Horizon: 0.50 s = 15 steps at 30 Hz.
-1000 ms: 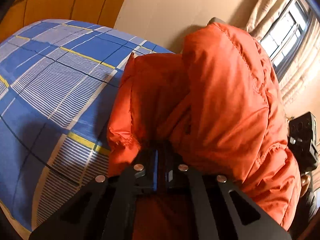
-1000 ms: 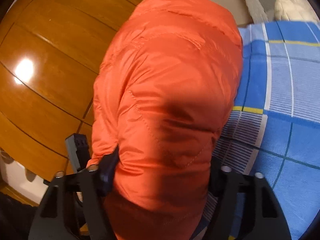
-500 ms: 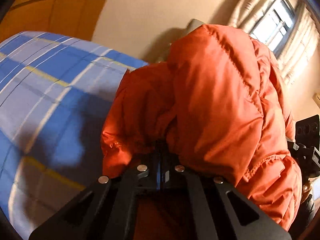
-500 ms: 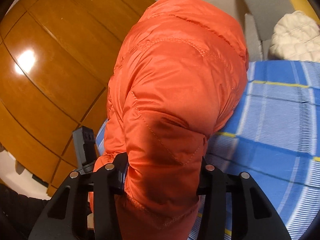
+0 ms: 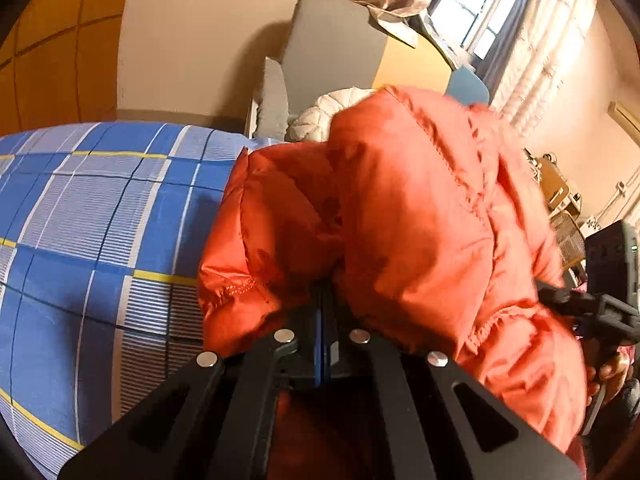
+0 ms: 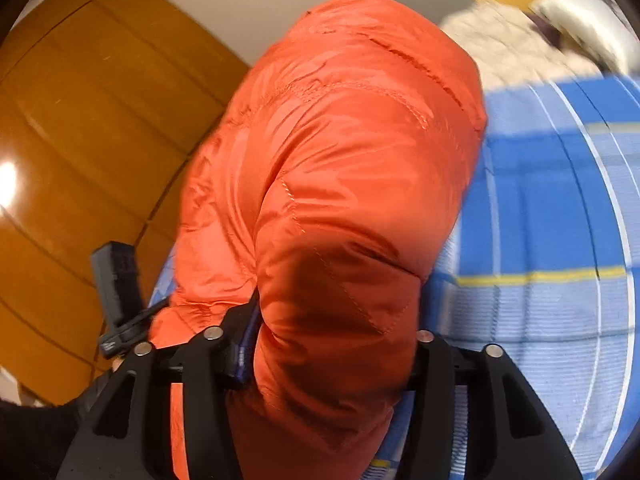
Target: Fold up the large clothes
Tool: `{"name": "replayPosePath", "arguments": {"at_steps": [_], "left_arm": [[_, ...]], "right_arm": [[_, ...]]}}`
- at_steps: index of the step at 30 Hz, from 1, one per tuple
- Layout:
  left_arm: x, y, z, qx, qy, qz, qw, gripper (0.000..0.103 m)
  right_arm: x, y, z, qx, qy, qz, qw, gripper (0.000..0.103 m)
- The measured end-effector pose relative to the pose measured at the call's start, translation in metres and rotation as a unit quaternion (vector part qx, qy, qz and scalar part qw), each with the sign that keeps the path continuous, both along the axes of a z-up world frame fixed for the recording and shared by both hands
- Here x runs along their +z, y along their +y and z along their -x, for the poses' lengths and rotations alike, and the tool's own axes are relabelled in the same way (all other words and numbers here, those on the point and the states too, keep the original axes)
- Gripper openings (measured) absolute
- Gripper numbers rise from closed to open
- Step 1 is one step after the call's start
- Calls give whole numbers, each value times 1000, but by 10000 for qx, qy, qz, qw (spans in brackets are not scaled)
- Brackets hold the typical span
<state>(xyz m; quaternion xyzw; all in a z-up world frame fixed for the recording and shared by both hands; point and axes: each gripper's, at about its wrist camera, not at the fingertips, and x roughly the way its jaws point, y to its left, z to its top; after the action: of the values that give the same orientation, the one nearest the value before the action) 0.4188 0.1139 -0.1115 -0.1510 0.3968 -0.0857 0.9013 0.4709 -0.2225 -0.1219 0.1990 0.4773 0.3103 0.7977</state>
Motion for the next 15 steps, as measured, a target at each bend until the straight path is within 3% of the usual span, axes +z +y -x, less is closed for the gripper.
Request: {"name": "replayPosePath", "arguments": {"at_steps": [2, 5, 7, 10, 15], "left_arm": [[7, -2, 5, -23, -42, -84, 10000, 1], [31, -2, 24, 31, -385, -374, 9986, 19], [49, 6, 37, 139, -604, -369, 9974, 30], [71, 10, 47, 78, -903, -258, 9955, 32], [98, -31, 35, -650, -1178, -470, 9898, 32]], "right_arm": [[-5, -3, 5, -53, 4, -82, 10000, 56], [-4, 2, 9, -79, -61, 25, 9999, 59], [-1, 9, 5, -106, -94, 161, 9998, 61], [7, 22, 2, -135, -119, 293, 9994, 63], [16, 37, 3, -218, -131, 527, 9983, 66]]}}
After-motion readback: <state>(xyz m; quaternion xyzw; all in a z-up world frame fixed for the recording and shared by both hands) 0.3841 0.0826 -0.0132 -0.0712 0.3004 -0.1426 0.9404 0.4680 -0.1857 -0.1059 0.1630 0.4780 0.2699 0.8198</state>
